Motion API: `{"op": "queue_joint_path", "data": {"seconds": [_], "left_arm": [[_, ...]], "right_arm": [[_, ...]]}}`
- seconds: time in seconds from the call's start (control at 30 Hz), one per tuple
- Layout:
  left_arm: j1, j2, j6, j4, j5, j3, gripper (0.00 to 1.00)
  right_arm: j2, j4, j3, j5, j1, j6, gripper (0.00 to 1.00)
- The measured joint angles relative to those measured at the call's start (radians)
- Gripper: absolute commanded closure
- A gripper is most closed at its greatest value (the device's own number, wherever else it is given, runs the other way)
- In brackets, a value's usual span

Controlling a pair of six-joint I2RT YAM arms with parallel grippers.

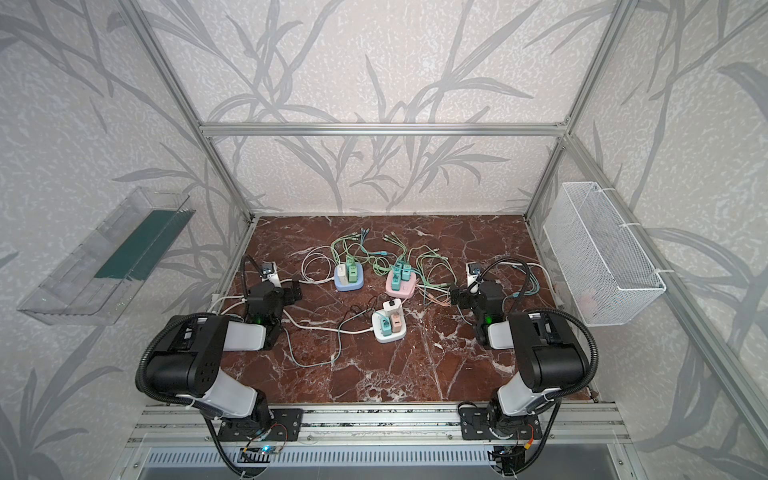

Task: Pull the plug off the socket

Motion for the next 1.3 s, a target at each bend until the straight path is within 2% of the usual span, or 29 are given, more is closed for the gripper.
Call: {"op": "queue_joint_path", "data": {"seconds": [0.13, 0.23, 0.5, 0.63, 0.77, 0.83, 1.0, 1.17, 1.3], "left_arm": [[0.000, -0.005, -0.005, -0.012, -0.002, 0.002, 0.01], [0.001, -0.053, -0.015, -0.120, -0.013, 0.034, 0.01], [0.005, -0.278, -0.073, -0.419, -0.030, 0.195, 0.01], [0.003, -0.380, -0.088, -0.559, 0.036, 0.237, 0.01], [-0.024, -0.468, -0.101, -0.643, 0.118, 0.249, 0.01], [-0.067, -0.513, -0.101, -0.678, 0.138, 0.249, 0.01], [-0.249, -0.608, -0.074, -0.741, 0.135, 0.247, 0.02], [-0.393, -0.700, -0.060, -0.770, 0.120, 0.193, 0.04], [-0.492, -0.763, -0.056, -0.805, 0.102, 0.150, 0.08]], "right_arm": [[0.000, 0.000, 0.000, -0.001, 0.000, 0.000, 0.00], [-0.014, -0.032, 0.006, 0.014, 0.000, 0.005, 0.02], [-0.209, -0.332, 0.133, 0.041, 0.000, 0.058, 0.02], [-0.306, -0.492, 0.184, 0.015, 0.000, 0.122, 0.05], [-0.374, -0.612, 0.206, -0.061, 0.000, 0.200, 0.08], [-0.396, -0.649, 0.208, -0.112, 0.000, 0.235, 0.11], [-0.425, -0.712, 0.209, -0.232, 0.008, 0.338, 0.18], [-0.454, -0.766, 0.203, -0.284, 0.044, 0.401, 0.20], [-0.502, -0.797, 0.167, -0.295, 0.116, 0.431, 0.22]]}}
